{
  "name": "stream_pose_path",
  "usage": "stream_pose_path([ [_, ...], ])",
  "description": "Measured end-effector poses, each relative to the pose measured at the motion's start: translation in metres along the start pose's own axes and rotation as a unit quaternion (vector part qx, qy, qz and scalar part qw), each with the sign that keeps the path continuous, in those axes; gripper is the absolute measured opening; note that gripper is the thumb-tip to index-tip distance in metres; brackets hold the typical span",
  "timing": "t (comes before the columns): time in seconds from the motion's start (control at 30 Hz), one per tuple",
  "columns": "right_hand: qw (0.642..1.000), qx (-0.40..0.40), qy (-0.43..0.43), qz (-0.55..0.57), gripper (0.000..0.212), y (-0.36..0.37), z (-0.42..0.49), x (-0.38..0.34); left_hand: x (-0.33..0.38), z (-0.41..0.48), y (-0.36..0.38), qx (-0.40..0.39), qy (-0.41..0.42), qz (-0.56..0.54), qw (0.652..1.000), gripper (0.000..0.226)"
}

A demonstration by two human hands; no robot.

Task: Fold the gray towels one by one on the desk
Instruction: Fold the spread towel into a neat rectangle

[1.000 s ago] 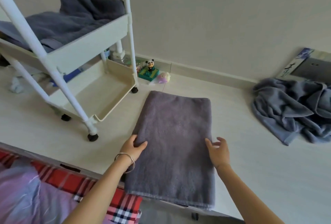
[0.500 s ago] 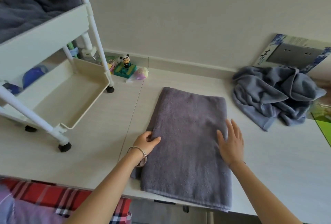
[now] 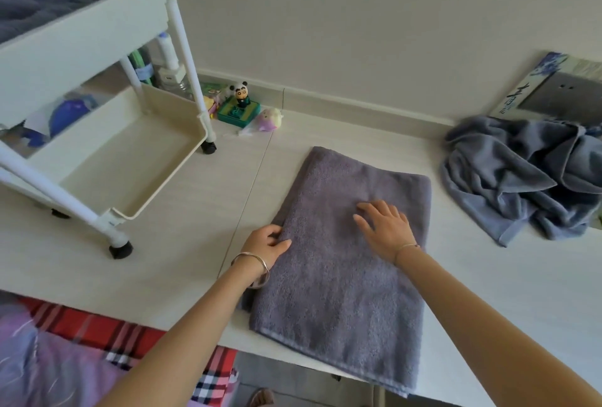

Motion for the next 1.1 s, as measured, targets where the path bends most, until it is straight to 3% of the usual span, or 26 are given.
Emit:
stream_pose_path([
  [0.17,0.999,0.027,0.028,-0.006,0.048,0.005,-0.054,0.023,0.03,0.029,-0.011,0.029,0.054,0.149,0.987,0.025],
  [0.27,0.998,-0.016,0.049,-0.035,0.046,0.009,-0.094,0.034,0.056,0.037,0.008,-0.009,0.125,0.222,0.967,0.026],
  [0.33,0.997,-0.03,0.065,-0.036,0.033,0.001,-0.11,0.044,0.069,0.038,0.028,-0.05,0.158,0.24,0.957,0.027],
  [0.43,0.998,0.015,0.047,0.036,0.024,-0.027,-0.093,0.054,0.078,0.044,0.041,-0.08,0.176,0.249,0.949,0.028],
  [0.53,0.995,0.06,-0.05,0.057,0.039,-0.045,-0.051,0.058,0.076,0.047,0.039,-0.102,0.168,0.265,0.944,0.037],
  [0.63,0.998,-0.002,-0.052,0.023,0.053,-0.044,-0.009,0.072,0.071,0.048,0.028,-0.132,0.142,0.297,0.935,0.054],
  [0.73,0.998,-0.034,-0.047,0.012,0.044,-0.032,0.004,0.083,0.066,0.051,0.015,-0.131,0.138,0.322,0.927,0.051],
  [0.83,0.998,-0.002,-0.055,-0.017,0.04,-0.026,-0.003,0.093,0.069,0.055,0.027,-0.116,0.162,0.312,0.929,0.044],
  [0.9,0.997,0.028,-0.024,-0.066,0.04,-0.035,-0.001,0.107,0.085,0.057,0.036,-0.067,0.202,0.322,0.922,0.037],
  [0.97,0.992,0.006,0.026,-0.12,0.046,-0.05,0.002,0.125,0.094,0.06,0.033,-0.004,0.212,0.352,0.912,0.038],
  [1.03,0.982,-0.055,0.07,-0.165,0.052,-0.058,0.001,0.146,0.087,0.061,0.014,0.047,0.15,0.376,0.913,0.048],
  [1.1,0.986,-0.091,0.091,-0.104,0.05,-0.057,-0.006,0.166,0.065,0.06,-0.004,0.048,0.073,0.283,0.955,0.05],
])
Point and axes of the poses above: each hand's wrist, its own z-axis towards the middle knuckle, its own y-axis out of the palm, x = y × z, the point moved 5 cm from there along z, towards the middle knuckle, and after that the axes turned 2 degrees about y, right-handed, at the moved point
